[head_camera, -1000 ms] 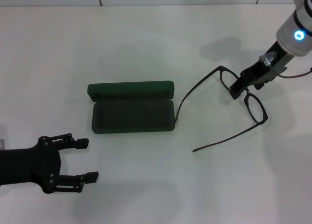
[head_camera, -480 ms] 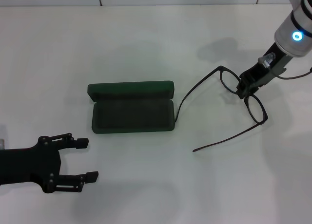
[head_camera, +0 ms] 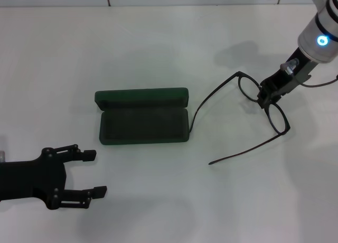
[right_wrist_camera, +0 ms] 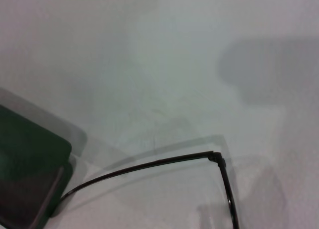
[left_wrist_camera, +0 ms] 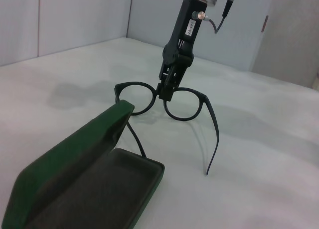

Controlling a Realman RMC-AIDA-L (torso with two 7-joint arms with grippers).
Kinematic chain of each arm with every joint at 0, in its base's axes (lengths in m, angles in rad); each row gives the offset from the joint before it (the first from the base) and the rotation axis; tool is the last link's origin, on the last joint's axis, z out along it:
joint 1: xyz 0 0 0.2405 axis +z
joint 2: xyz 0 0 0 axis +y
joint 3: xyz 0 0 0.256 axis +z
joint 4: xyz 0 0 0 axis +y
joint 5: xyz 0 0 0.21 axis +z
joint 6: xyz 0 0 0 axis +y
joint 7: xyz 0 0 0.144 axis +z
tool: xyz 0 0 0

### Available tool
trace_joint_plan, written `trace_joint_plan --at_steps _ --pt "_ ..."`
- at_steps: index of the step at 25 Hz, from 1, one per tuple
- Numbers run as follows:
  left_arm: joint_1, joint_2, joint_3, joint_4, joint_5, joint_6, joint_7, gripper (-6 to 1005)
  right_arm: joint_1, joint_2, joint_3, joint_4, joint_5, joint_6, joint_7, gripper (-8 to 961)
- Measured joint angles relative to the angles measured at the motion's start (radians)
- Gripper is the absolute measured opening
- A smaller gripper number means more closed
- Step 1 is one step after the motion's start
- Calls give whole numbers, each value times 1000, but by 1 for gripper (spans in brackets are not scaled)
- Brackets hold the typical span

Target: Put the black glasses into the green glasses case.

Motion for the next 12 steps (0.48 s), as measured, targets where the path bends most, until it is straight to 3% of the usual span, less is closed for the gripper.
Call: trace_joint_plan --at_steps 8,12 --pt "0 -1 0 0 0 0 0 849 -3 0 -44 -7 -2 10 0 227" --pt "0 -1 0 0 0 0 0 848 -4 0 -50 -7 -4 11 0 121"
